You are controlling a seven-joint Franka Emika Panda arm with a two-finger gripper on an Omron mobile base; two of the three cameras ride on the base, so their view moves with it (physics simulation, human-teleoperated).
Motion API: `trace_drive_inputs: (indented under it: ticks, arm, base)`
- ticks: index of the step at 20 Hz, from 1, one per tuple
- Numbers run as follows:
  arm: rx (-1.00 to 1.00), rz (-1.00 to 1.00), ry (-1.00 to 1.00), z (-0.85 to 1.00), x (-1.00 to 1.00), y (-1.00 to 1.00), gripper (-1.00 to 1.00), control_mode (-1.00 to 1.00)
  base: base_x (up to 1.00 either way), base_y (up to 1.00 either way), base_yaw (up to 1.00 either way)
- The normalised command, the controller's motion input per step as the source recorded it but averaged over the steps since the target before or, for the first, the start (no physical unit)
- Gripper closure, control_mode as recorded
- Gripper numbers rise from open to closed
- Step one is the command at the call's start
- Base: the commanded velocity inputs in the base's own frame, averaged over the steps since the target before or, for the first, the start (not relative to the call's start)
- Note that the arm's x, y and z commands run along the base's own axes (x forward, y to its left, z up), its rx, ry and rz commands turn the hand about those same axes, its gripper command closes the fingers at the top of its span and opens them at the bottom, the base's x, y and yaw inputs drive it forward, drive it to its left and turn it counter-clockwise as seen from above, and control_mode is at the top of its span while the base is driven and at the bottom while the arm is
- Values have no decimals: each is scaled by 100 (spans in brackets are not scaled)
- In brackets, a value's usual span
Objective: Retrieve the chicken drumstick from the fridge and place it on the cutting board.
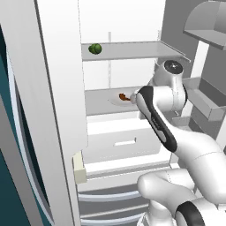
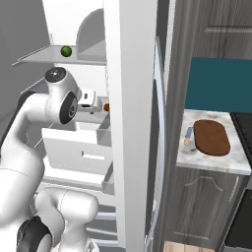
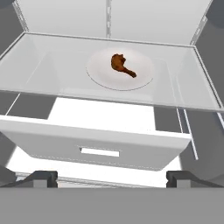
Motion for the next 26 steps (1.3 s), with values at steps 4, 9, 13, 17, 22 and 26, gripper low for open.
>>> trace_drive_inputs:
  ticks: [4,9,13,17,22,26]
  arm:
    - [0,0,0,-3,25,0,-100,-100]
    - [0,-1,0,-20,39,0,-100,-100]
    - [0,-4,0,-29,37,0,-100,-100]
    - [0,-6,0,-23,42,0,-100,-100]
    - [0,-5,0,-5,51,0,-100,-100]
    - [0,-3,0,-1,48,0,-100,-100]
  base:
    - [0,0,0]
    - [0,0,0]
    - [0,0,0]
    - [0,0,0]
    - [0,0,0]
    - [0,0,0]
